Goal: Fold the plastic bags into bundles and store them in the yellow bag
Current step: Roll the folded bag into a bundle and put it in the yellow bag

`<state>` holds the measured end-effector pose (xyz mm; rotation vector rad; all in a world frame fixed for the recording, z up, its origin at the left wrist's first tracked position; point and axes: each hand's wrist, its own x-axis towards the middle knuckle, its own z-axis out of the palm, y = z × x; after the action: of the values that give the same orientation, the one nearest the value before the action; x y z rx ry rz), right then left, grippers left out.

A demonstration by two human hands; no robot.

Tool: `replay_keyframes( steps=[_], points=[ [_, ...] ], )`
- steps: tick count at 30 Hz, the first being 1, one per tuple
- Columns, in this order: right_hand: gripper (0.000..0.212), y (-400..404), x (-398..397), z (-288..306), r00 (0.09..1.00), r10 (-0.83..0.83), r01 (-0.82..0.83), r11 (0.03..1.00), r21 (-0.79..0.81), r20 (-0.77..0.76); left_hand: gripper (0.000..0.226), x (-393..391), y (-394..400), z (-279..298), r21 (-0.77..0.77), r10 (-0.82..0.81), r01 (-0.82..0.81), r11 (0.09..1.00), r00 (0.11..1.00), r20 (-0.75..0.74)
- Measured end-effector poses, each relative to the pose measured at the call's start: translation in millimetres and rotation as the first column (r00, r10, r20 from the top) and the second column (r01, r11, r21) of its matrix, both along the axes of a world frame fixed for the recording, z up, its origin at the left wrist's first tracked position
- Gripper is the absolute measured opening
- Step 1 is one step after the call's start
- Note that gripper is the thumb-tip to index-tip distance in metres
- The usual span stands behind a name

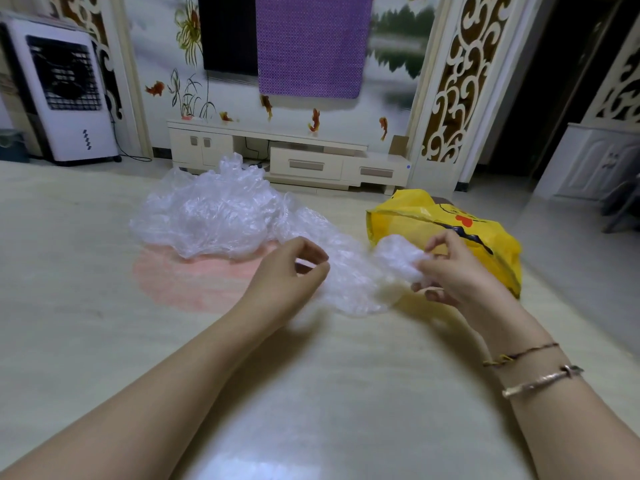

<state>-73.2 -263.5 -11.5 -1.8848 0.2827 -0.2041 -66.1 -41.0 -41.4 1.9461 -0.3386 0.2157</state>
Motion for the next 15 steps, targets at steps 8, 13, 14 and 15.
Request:
replay_keyframes(
  steps=[8,13,14,15],
  points=[
    [0.034,-34,23,-18,0.945,-0.288,0.324,0.888,-0.328,0.154,0.026,8,-11,-22,0.471,-0.208,0.103,0.876,0.962,0.178],
    [0.036,-37,33,-26,0.934,-0.354,0.259,0.776,-0.575,-0.057,0.047,9,-10,-22,0.546,-0.210,0.104,0.831,0.969,0.134],
    [0.039,-36,34,-27,0.921,-0.376,0.229,0.736,-0.637,-0.104,0.049,9,-10,-21,0.554,-0.208,0.103,0.826,0.969,0.131],
    [0.041,-35,35,-28,0.907,-0.399,0.201,0.688,-0.697,-0.132,0.049,8,-10,-21,0.554,-0.208,0.102,0.826,0.969,0.131]
  ],
)
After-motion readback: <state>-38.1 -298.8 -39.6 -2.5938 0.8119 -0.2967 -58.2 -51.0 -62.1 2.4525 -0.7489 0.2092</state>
